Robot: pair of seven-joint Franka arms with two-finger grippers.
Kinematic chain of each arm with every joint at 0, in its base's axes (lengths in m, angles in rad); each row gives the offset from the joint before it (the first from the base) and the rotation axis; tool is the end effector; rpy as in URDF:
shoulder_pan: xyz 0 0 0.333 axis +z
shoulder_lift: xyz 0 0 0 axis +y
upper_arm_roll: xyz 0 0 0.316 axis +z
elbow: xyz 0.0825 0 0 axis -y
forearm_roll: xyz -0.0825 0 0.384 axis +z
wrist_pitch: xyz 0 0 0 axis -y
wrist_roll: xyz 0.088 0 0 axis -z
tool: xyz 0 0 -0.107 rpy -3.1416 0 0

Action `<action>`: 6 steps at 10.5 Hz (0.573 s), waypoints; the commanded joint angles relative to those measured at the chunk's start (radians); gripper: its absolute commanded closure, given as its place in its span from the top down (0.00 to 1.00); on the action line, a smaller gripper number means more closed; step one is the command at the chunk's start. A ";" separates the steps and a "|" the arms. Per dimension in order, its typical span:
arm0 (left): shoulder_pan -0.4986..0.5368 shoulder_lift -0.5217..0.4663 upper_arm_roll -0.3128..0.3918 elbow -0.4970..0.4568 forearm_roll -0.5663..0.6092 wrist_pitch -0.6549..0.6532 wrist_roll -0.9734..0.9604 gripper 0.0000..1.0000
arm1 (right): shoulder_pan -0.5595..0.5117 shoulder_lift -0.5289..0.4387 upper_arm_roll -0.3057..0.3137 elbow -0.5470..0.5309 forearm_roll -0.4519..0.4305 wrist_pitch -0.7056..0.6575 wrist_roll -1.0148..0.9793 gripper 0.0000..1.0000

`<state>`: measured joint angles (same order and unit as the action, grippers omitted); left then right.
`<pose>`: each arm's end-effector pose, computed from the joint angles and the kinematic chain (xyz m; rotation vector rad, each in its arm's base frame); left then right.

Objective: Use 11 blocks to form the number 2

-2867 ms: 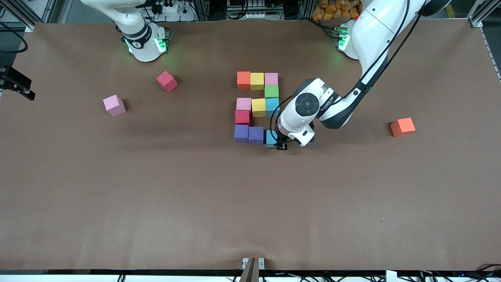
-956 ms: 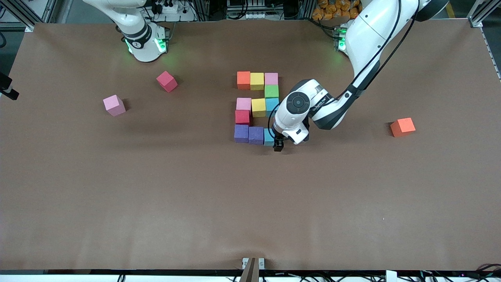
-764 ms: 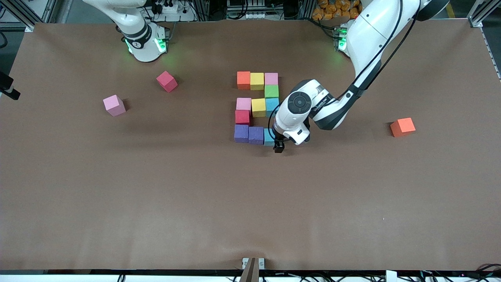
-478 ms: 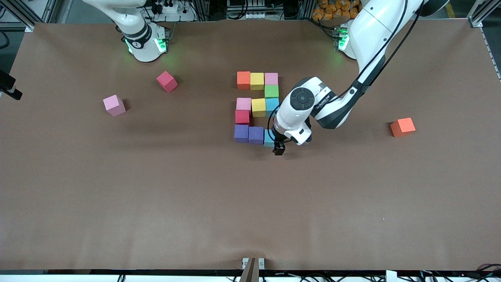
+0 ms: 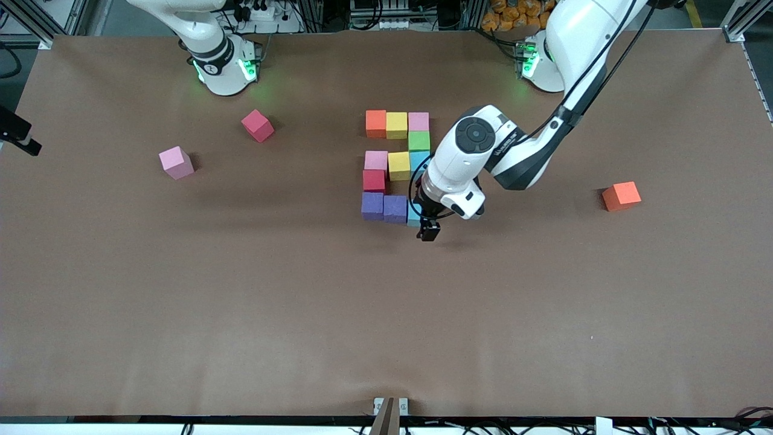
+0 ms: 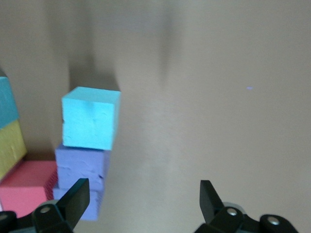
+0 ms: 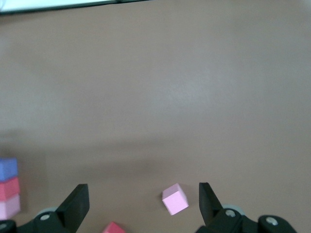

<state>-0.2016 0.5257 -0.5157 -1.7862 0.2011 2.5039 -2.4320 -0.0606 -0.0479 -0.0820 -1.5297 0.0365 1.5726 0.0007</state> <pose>0.5333 -0.4182 0.3185 1.9364 2.1179 -0.1474 0.5347 -0.0741 0.6703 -3.0966 0.2199 -0.1449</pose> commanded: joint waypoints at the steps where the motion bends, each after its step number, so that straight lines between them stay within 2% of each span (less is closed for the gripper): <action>1: 0.055 -0.022 -0.007 0.030 -0.016 -0.008 0.084 1.00 | 0.001 0.002 -0.001 0.009 0.011 -0.022 0.050 1.00; 2: 0.065 -0.033 -0.007 0.043 -0.014 -0.011 0.172 1.00 | 0.001 0.003 -0.002 0.008 0.011 -0.054 -0.025 1.00; 6: 0.106 -0.032 0.002 0.108 -0.009 -0.023 0.543 1.00 | 0.004 0.005 -0.001 0.006 0.013 -0.082 -0.039 1.00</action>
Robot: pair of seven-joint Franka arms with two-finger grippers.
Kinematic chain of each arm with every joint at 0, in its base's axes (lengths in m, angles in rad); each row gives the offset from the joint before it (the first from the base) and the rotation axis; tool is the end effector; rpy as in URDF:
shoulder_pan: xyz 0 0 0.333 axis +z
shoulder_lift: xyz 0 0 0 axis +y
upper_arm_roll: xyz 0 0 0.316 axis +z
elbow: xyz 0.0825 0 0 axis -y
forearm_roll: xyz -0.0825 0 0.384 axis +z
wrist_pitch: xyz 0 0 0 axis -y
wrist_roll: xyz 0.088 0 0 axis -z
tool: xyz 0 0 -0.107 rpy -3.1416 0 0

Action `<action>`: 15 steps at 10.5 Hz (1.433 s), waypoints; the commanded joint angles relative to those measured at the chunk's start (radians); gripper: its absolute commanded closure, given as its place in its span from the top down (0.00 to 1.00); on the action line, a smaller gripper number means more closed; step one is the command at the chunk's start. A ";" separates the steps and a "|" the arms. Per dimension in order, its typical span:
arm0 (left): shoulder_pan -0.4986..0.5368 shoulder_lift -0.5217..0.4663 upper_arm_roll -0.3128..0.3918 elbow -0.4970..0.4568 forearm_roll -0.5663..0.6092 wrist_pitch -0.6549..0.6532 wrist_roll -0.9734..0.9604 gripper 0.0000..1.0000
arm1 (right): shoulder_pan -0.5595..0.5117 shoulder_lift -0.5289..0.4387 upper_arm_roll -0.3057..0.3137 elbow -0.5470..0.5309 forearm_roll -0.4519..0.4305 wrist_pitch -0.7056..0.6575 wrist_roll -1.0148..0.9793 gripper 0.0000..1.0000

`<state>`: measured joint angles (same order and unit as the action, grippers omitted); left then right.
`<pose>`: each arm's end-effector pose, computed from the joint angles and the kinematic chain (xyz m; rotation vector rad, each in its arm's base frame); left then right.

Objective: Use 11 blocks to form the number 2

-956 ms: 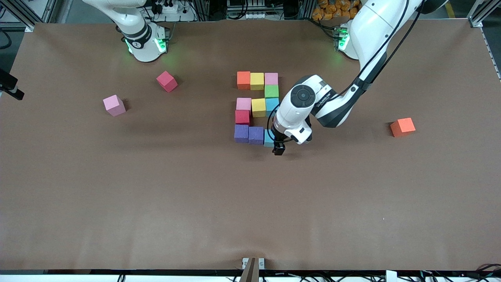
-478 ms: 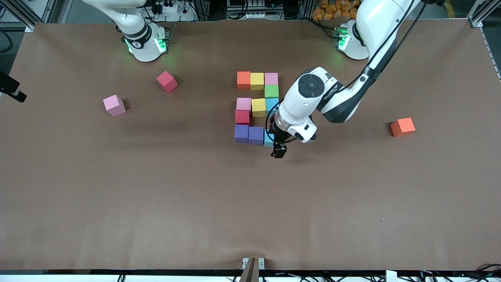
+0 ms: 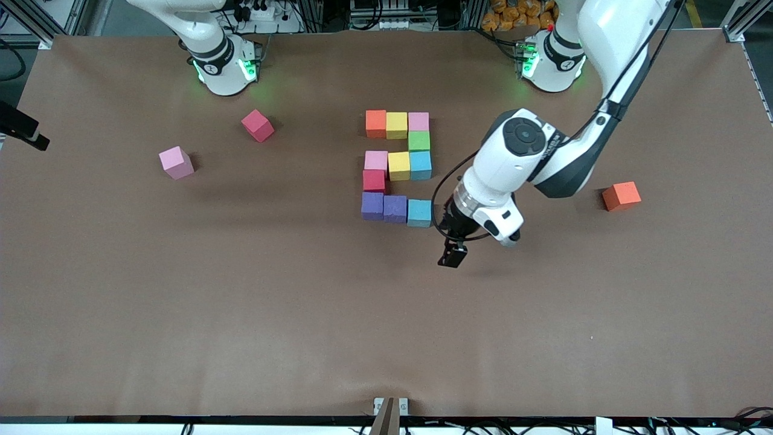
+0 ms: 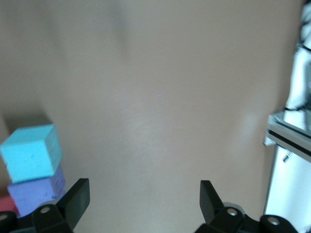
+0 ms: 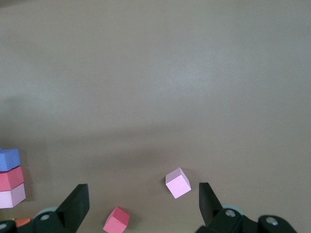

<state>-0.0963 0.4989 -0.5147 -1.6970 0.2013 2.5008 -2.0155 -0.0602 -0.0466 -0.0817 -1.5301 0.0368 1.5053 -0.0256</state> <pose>0.5971 -0.3615 0.3757 2.1428 1.7379 0.0301 0.5284 -0.0725 0.6631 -3.0978 0.1759 -0.0387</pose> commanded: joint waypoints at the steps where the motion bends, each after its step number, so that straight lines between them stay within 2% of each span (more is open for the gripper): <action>1: 0.024 -0.006 0.005 0.020 -0.002 -0.025 0.220 1.00 | 0.003 0.004 -0.001 0.007 0.012 -0.014 -0.013 1.00; 3: 0.067 -0.011 0.013 0.049 0.012 -0.040 0.415 1.00 | 0.003 0.004 -0.001 0.007 0.012 -0.014 -0.013 1.00; 6: 0.159 -0.016 0.013 0.082 0.012 -0.131 0.735 1.00 | 0.003 0.005 -0.001 0.007 0.012 -0.014 -0.016 1.00; 10: 0.191 -0.034 0.025 0.122 0.012 -0.158 0.929 1.00 | 0.002 0.005 -0.001 0.007 0.012 -0.014 -0.019 1.00; 13: 0.193 -0.118 0.067 0.128 -0.022 -0.333 1.199 1.00 | -0.003 0.005 -0.003 0.010 0.011 -0.011 -0.020 1.00; 15: 0.187 -0.190 0.164 0.183 -0.164 -0.494 1.396 1.00 | -0.007 0.005 -0.006 0.013 0.009 -0.011 -0.022 1.00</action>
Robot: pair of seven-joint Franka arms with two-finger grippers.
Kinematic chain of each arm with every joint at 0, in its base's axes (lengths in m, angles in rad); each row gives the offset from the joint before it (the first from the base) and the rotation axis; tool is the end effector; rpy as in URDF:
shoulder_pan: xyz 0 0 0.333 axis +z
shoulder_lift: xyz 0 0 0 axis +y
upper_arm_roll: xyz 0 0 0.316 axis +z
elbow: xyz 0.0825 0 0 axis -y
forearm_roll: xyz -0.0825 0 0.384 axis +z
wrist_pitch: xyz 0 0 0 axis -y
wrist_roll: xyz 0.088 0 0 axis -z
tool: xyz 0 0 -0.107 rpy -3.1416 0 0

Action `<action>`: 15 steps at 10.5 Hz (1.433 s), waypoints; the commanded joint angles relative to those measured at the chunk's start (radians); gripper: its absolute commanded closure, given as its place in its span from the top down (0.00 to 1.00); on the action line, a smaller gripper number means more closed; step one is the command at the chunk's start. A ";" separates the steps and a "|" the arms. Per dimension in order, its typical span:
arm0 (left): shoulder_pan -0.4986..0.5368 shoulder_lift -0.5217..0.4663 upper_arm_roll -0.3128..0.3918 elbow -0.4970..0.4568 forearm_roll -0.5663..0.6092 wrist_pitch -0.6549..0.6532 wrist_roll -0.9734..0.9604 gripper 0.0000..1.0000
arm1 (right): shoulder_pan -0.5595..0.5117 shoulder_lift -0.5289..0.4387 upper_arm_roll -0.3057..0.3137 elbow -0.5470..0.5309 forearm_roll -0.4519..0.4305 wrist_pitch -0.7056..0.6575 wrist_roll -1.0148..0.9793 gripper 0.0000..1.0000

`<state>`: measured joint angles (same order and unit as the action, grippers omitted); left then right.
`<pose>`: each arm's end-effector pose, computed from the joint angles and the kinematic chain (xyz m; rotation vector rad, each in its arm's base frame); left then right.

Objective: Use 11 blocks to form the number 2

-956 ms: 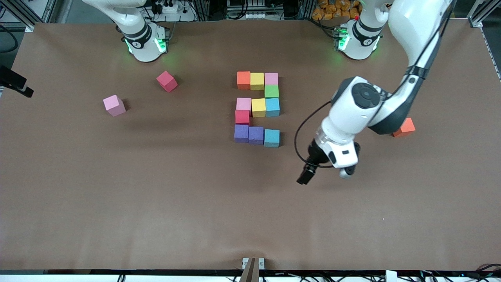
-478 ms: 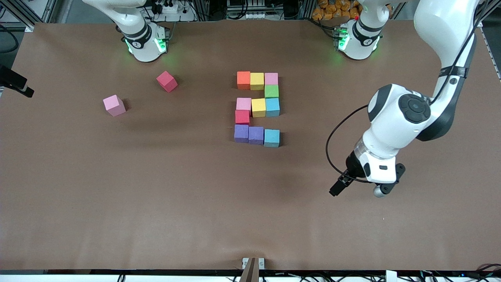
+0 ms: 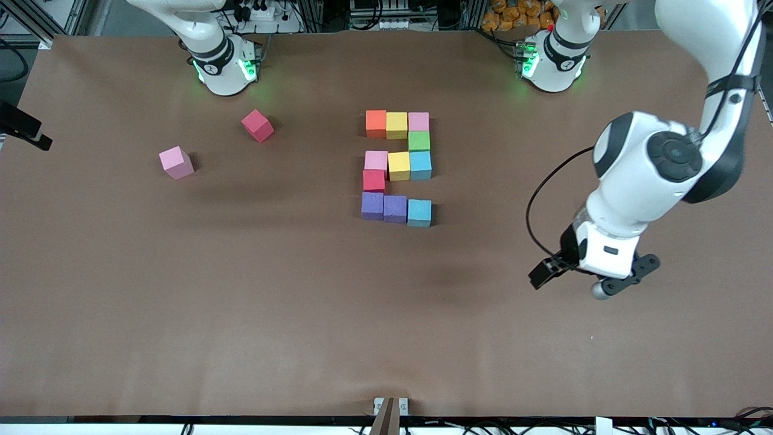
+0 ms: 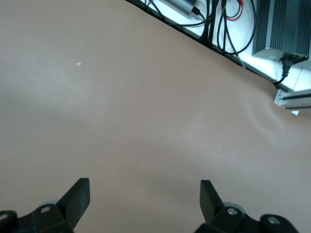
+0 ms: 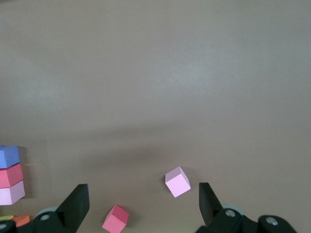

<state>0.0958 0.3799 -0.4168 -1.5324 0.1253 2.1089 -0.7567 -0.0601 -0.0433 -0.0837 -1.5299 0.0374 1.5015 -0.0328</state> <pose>0.6650 -0.1728 0.4756 2.9158 0.6332 0.2704 0.5290 -0.0735 0.6611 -3.0975 0.1676 -0.0284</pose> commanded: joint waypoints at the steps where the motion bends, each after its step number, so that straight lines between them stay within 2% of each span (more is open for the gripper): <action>1: -0.007 -0.116 0.117 0.021 -0.148 -0.157 0.219 1.00 | -0.006 0.000 -0.004 0.013 0.009 -0.012 -0.015 1.00; 2: -0.028 -0.172 0.180 0.014 -0.180 -0.196 0.282 1.00 | -0.006 0.002 -0.004 0.013 0.010 -0.012 -0.015 1.00; 3: -0.037 -0.221 0.209 0.011 -0.184 -0.261 0.318 1.00 | -0.003 0.002 -0.004 0.013 0.010 -0.007 -0.015 1.00; 6: -0.038 -0.338 0.265 0.014 -0.171 -0.462 0.425 1.00 | -0.007 0.002 -0.005 0.011 0.010 -0.009 -0.016 1.00; 9: -0.038 -0.400 0.311 0.008 -0.173 -0.608 0.574 1.00 | -0.006 0.002 -0.005 0.011 0.010 -0.007 -0.015 1.00; 11: -0.038 -0.409 0.322 0.003 -0.171 -0.624 0.687 1.00 | -0.006 0.002 -0.005 0.011 0.010 -0.006 -0.015 1.00; 15: -0.082 -0.440 0.345 -0.035 -0.171 -0.636 0.686 1.00 | 0.026 0.009 -0.001 0.011 0.007 0.000 -0.015 1.00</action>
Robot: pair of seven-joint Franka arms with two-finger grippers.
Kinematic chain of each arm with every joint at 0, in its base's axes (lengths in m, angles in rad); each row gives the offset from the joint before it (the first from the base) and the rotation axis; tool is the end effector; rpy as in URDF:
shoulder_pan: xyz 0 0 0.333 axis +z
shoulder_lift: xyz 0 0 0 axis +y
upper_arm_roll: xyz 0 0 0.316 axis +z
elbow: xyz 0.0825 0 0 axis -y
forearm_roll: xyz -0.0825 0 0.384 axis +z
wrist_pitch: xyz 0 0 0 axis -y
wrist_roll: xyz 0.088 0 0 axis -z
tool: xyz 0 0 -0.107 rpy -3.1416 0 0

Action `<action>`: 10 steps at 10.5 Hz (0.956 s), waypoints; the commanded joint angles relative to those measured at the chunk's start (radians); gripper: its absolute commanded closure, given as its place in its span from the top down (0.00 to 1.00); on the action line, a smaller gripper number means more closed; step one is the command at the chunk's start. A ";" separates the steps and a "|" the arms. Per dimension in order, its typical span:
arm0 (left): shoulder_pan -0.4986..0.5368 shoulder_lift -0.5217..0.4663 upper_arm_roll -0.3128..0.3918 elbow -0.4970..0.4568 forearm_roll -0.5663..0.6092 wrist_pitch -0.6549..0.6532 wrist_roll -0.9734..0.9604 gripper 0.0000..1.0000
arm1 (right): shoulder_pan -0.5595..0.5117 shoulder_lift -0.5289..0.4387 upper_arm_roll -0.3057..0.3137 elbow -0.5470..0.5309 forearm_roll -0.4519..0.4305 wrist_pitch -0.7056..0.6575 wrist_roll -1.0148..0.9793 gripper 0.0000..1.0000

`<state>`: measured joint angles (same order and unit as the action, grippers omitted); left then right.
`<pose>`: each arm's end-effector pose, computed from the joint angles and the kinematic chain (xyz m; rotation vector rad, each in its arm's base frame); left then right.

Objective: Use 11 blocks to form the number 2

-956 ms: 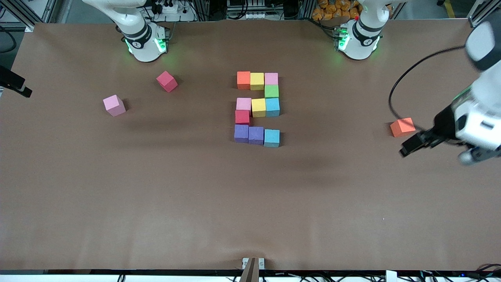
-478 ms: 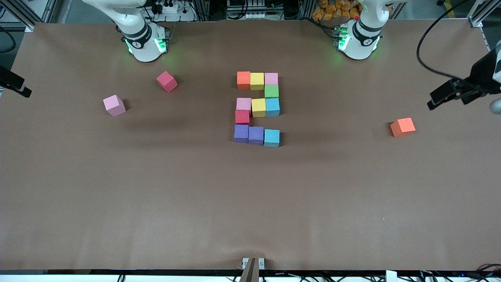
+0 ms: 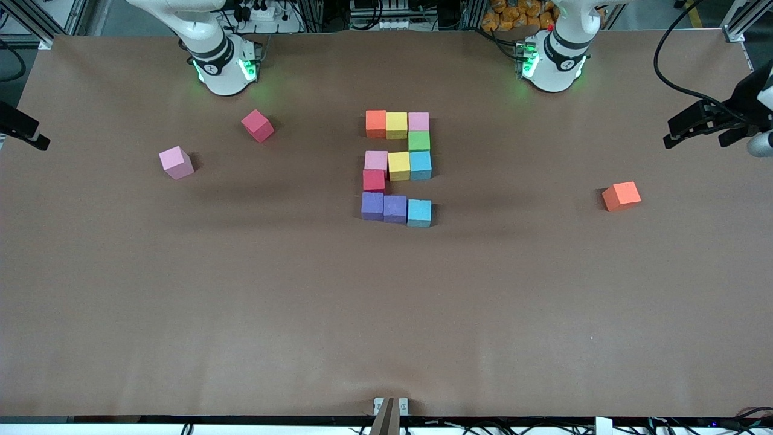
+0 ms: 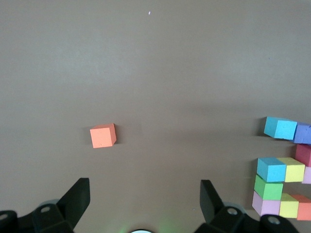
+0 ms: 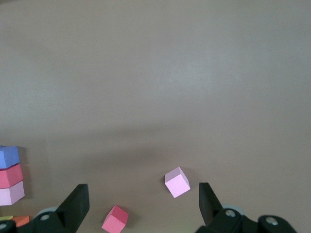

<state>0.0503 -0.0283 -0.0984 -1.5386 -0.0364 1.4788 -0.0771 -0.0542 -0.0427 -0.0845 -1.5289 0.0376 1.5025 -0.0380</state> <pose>0.5356 -0.0308 0.6470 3.1094 0.0409 -0.0524 0.5297 -0.0708 0.6613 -3.0982 0.1516 -0.0306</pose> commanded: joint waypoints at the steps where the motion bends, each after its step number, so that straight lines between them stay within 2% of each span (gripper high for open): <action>1: -0.056 -0.028 0.026 -0.029 -0.010 -0.005 0.007 1.00 | 0.045 0.015 0.000 0.010 -0.002 0.002 -0.010 1.00; 10: -0.069 -0.013 0.026 -0.026 0.004 0.017 -0.044 1.00 | 0.047 0.023 -0.001 0.012 -0.007 0.018 -0.008 1.00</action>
<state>-0.0044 -0.0327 -0.0860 -1.5545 -0.0364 1.4844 -0.0981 -0.0037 -0.0243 -0.0871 -1.5293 0.0353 1.5176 -0.0410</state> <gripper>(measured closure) 0.000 0.000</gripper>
